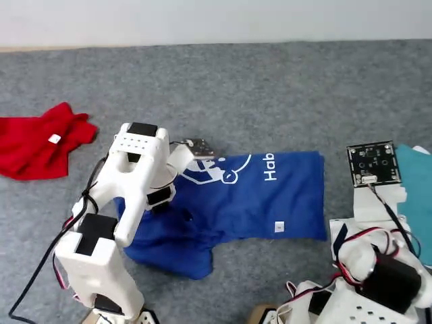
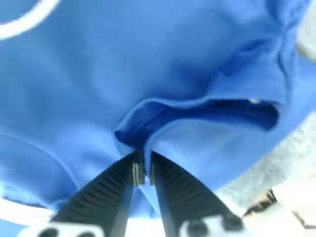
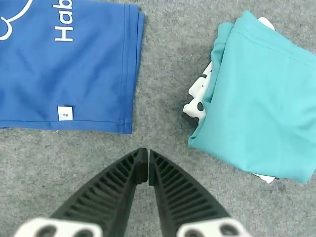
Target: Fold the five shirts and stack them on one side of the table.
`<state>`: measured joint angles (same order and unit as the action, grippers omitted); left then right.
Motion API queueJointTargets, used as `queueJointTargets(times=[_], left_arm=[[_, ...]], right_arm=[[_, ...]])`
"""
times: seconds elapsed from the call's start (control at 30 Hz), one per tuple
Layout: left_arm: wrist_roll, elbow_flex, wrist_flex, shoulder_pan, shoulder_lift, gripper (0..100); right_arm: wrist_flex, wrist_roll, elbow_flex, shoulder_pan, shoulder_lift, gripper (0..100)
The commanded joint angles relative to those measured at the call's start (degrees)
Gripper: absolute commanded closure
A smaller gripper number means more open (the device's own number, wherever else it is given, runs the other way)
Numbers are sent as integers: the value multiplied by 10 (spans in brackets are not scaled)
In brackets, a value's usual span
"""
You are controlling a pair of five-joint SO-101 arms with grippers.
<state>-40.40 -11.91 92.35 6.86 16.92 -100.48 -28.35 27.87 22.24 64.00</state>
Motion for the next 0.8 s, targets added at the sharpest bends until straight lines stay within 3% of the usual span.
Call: queueJointTargets(times=[0.0, 0.2, 0.37, 0.5, 0.77], left_arm=[[28, 0, -40, -1, -30, 942], [52, 3, -91, -4, 2, 915], [55, 51, -90, -47, 31, 915], [51, 105, -46, -72, 44, 914], [35, 129, 30, -37, 40, 916]], right_arm=[[-22, -5, -4, 7, -2, 990], [-22, -5, -5, 7, 0, 990], [-22, -5, -5, 7, 1, 990], [-22, -5, -5, 7, 0, 990], [-22, -5, -5, 6, -2, 990]])
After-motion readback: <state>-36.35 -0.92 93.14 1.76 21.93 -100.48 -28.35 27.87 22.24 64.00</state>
